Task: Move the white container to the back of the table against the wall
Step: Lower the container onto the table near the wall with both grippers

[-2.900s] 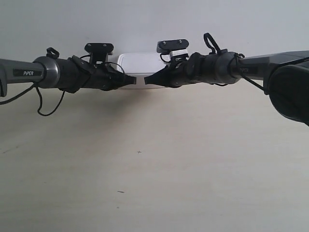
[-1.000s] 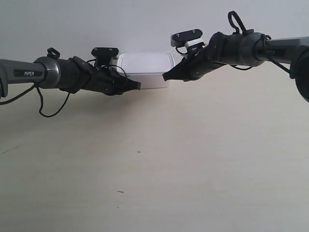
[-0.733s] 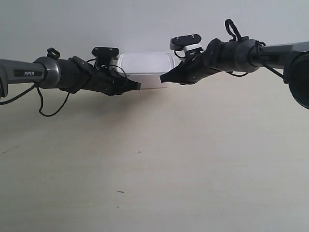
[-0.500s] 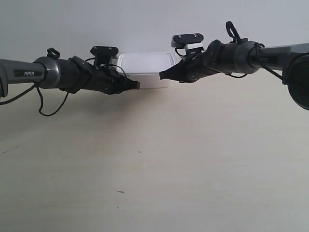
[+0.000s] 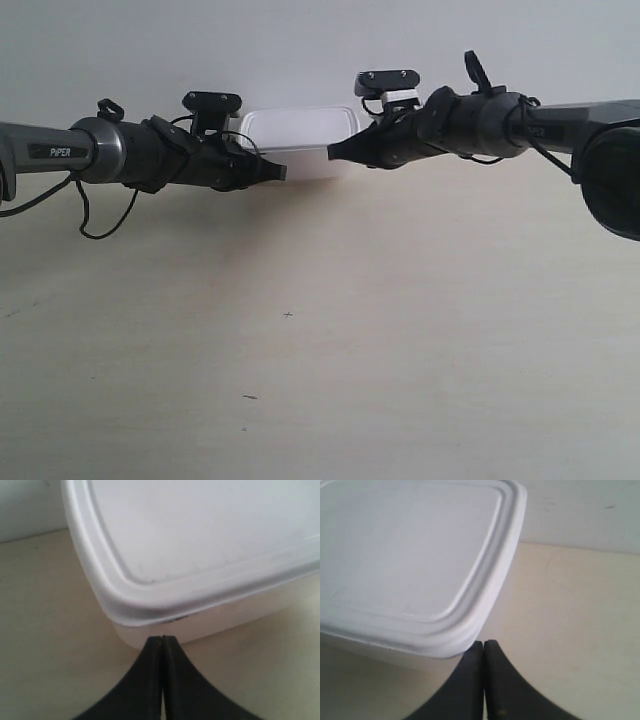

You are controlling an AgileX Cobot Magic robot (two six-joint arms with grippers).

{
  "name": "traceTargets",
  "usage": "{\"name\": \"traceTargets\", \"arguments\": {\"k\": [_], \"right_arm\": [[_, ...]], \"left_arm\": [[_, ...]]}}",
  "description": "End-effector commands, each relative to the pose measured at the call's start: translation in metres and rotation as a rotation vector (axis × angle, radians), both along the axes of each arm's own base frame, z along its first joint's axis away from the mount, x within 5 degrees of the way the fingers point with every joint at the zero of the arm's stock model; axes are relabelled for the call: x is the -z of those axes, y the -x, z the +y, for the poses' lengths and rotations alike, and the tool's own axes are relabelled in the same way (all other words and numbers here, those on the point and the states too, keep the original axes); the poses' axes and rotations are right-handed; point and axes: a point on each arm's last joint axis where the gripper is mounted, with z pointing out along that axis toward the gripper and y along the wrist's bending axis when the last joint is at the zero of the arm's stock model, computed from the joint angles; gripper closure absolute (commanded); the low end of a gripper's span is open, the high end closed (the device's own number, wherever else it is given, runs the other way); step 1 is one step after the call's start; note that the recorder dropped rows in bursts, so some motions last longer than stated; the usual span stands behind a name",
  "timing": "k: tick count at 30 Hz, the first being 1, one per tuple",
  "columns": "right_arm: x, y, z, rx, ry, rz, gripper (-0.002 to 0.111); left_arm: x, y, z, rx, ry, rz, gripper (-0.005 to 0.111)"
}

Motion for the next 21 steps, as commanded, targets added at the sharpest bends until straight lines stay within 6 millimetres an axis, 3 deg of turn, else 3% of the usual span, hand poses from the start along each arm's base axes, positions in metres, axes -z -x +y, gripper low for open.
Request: {"name": "traceTargets", "arguments": {"k": [1, 21], "right_arm": [[-0.0092, -0.0043, -0.0008, 0.012, -0.007, -0.043, 0.108], [-0.0138, 0.0022, 0.0013, -0.05, 0.022, 0.024, 0.108]], "left_arm": [[-0.0061, -0.002, -0.0004, -0.007, -0.005, -0.024, 0.107], [-0.0046, 0.0016, -0.0051, 0.053, 0.005, 0.014, 0.107]]}}
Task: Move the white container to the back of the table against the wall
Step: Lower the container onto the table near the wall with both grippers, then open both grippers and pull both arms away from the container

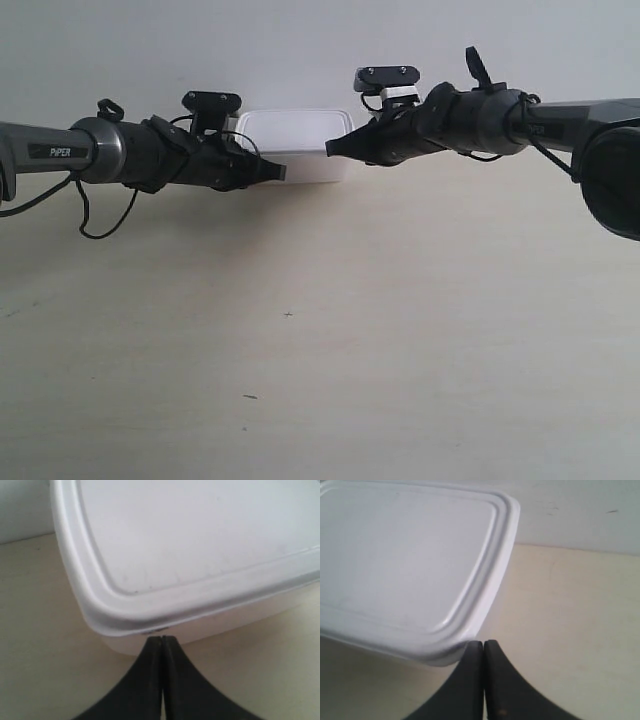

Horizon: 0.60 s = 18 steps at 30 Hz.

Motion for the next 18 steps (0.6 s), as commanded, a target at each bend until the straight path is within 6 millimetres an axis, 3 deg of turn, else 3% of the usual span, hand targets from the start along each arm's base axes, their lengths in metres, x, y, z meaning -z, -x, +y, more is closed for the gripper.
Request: {"name": "traceTargets", "arguments": {"k": [1, 9, 18], "right_arm": [[-0.014, 0.004, 0.0, -0.058, 0.043, 0.019, 0.108], [-0.021, 0.016, -0.003, -0.144, 0.147, 0.129, 0.108], [-0.038, 0.043, -0.024, -0.079, 0.186, 0.157, 0.108]], "left_arm": [[-0.005, 0.003, -0.005, 0.071, 0.008, 0.026, 0.107], [-0.032, 0.012, -0.011, 0.156, 0.031, 0.042, 0.107], [-0.055, 0.054, 0.025, 0.032, -0.024, 0.056, 0.107]]}}
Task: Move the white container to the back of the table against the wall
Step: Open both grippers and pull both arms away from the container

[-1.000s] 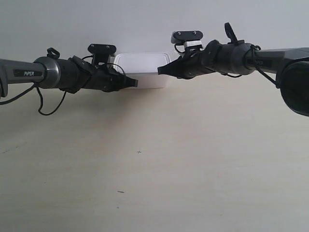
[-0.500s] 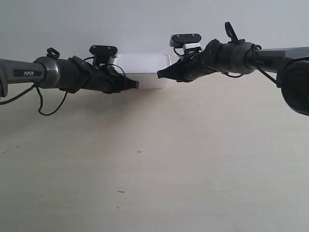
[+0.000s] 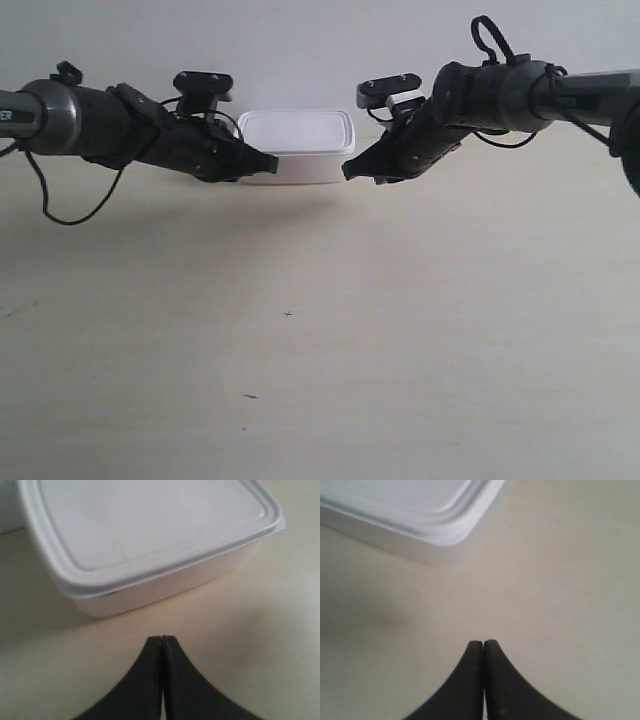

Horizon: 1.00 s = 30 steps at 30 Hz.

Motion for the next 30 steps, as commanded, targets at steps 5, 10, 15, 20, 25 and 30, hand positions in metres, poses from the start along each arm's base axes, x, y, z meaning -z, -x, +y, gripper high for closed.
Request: {"name": "traceTargets", "arguments": {"k": [5, 10, 15, 20, 25, 30], "right_arm": [[-0.057, 0.044, -0.016, 0.046, -0.052, -0.11, 0.108], [-0.099, 0.086, -0.028, 0.071, -0.099, -0.189, 0.108], [-0.138, 0.139, -0.046, 0.091, -0.119, -0.278, 0.108], [-0.172, 0.197, -0.056, 0.112, -0.2, -0.341, 0.108], [-0.199, 0.261, -0.06, 0.095, -0.314, -0.423, 0.108], [-0.206, 0.314, -0.064, 0.023, -0.368, -0.479, 0.108]], "left_arm": [[-0.038, 0.047, 0.031, -0.13, -0.055, -0.052, 0.107], [-0.079, 0.085, 0.038, -0.147, -0.033, -0.096, 0.107], [-0.117, 0.136, 0.048, -0.185, -0.014, -0.163, 0.107], [-0.154, 0.205, 0.06, -0.2, 0.022, -0.261, 0.107], [-0.192, 0.28, 0.072, -0.204, 0.074, -0.445, 0.107], [-0.202, 0.347, 0.081, -0.19, 0.121, -0.6, 0.107]]}}
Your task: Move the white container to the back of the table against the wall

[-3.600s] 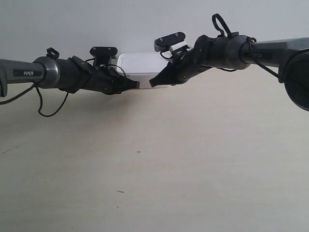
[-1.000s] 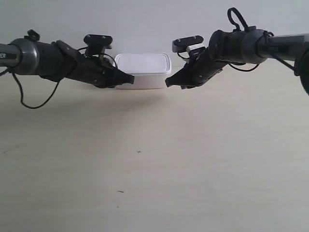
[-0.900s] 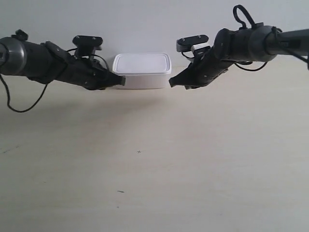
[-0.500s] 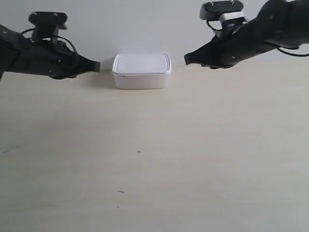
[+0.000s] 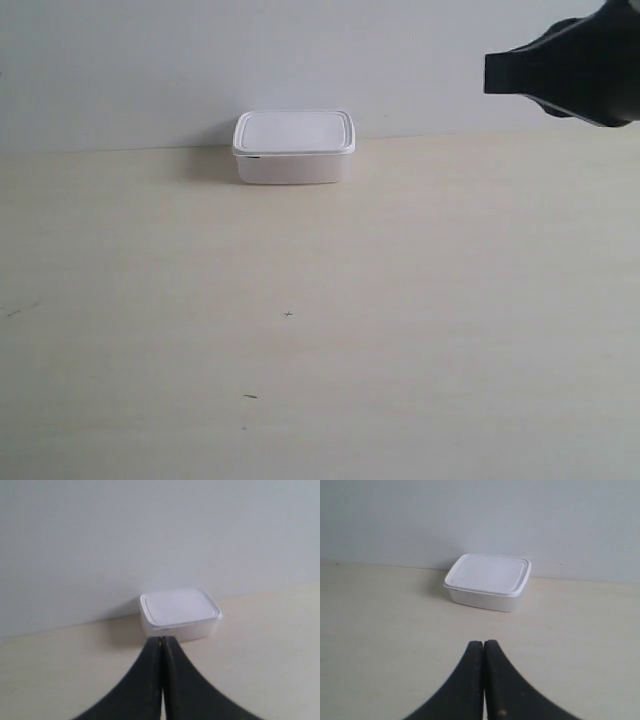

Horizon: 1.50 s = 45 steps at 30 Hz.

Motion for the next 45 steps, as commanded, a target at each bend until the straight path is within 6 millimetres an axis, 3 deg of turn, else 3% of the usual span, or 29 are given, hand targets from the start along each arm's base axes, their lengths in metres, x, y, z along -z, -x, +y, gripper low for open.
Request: {"name": "traceTargets", "arguments": {"k": [1, 7, 11, 19, 26, 39, 42, 45], "right_arm": [[-0.001, 0.041, -0.005, -0.047, -0.041, -0.044, 0.108], [-0.008, 0.089, -0.024, -0.071, -0.1, -0.135, 0.108], [-0.005, 0.104, -0.031, -0.072, -0.101, -0.176, 0.108], [0.0, 0.083, -0.033, 0.035, -0.115, -0.267, 0.108], [0.009, 0.086, -0.029, -0.012, -0.085, -0.178, 0.108], [0.01, 0.085, -0.028, -0.013, -0.086, -0.167, 0.108], [0.019, 0.083, -0.029, -0.003, -0.076, -0.158, 0.108], [0.041, 0.09, -0.037, 0.042, -0.057, -0.204, 0.108]], "left_arm": [[-0.001, 0.055, 0.006, 0.024, 0.033, -0.117, 0.107], [0.01, 0.109, 0.008, 0.101, 0.082, -0.224, 0.107], [0.015, 0.126, 0.012, 0.089, 0.091, -0.293, 0.107], [0.018, 0.124, 0.018, 0.025, 0.07, -0.321, 0.107], [0.021, 0.125, 0.013, 0.079, 0.064, -0.289, 0.107], [0.022, 0.125, 0.013, 0.08, 0.062, -0.287, 0.107], [0.036, 0.121, 0.013, 0.073, 0.057, -0.247, 0.107], [0.063, 0.115, 0.022, -0.044, 0.05, -0.222, 0.107]]}}
